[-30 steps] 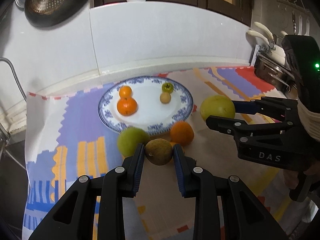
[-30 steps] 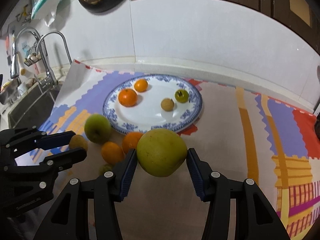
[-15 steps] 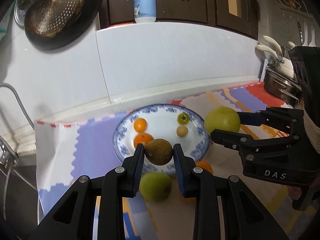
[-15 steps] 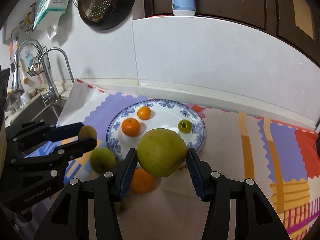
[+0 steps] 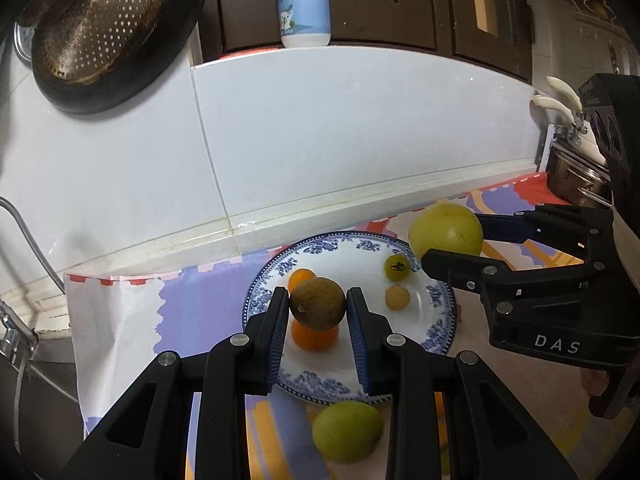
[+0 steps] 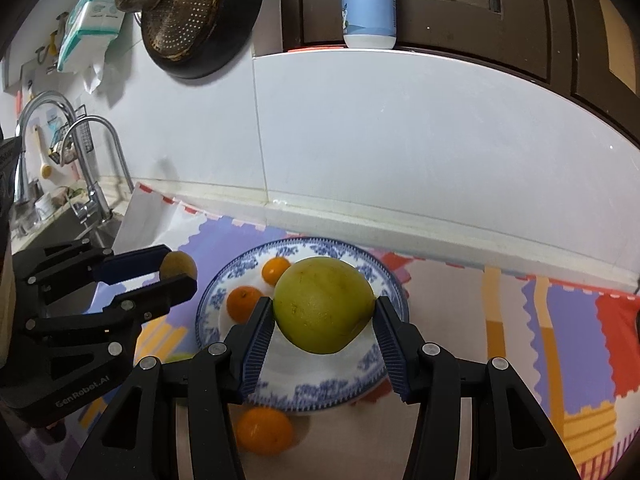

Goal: Organize fruits
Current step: 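Carry the brown fruit with the left tool onto the plate while the right tool carries the yellow-green fruit there, then open both tools to release the brown and yellow-green fruits on the plate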

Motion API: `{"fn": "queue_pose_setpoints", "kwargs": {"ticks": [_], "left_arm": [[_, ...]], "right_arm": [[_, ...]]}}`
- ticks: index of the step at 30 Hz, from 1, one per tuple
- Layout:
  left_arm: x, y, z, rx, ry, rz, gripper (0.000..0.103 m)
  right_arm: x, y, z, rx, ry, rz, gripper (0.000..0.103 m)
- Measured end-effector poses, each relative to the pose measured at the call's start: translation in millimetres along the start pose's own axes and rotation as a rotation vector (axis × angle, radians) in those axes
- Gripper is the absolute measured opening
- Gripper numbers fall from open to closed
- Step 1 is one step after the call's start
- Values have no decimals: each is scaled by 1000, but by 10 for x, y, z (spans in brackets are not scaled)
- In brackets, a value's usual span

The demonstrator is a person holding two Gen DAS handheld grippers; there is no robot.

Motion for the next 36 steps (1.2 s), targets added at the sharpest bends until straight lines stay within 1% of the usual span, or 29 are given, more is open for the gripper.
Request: {"fn": "queue_pose_setpoints", "kwargs": {"ticks": [7,12,21,31,33,35,36], "left_arm": [[269,-35,120,-10,-7,33,30],[489,-20,208,-30,6,97,30],[852,76,302,-31,20,153,30],[1020,95,315,-38,51,189,30],[1036,104,317,-39,53,185,30],[1040,107,316,-37,52,182,32],[1040,106,317,-36,49,182,36]], "right_arm": [[293,-110,-28,-8,-11,16,52],[524,-157,-31,-20,-14,33,52],[918,-81,-23,-24,-42,106,52],[1077,-26,-49,-16,-49,142,52],[1090,-15,-56,-13,-48,146,52],[1106,5,-63,-7,-48,152,52],[1110,12,-68,-3,-47,154,52]]}}
Point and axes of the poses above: each gripper's, at about its wrist camera, not at the fingertips, and x roughly the way its jaws point, z to its left, y to its underside, the point moved 4 cm from there along x, roughly the way its jaws point, and after that the axes turned 6 degrees about -x, right-handed, at the moved point
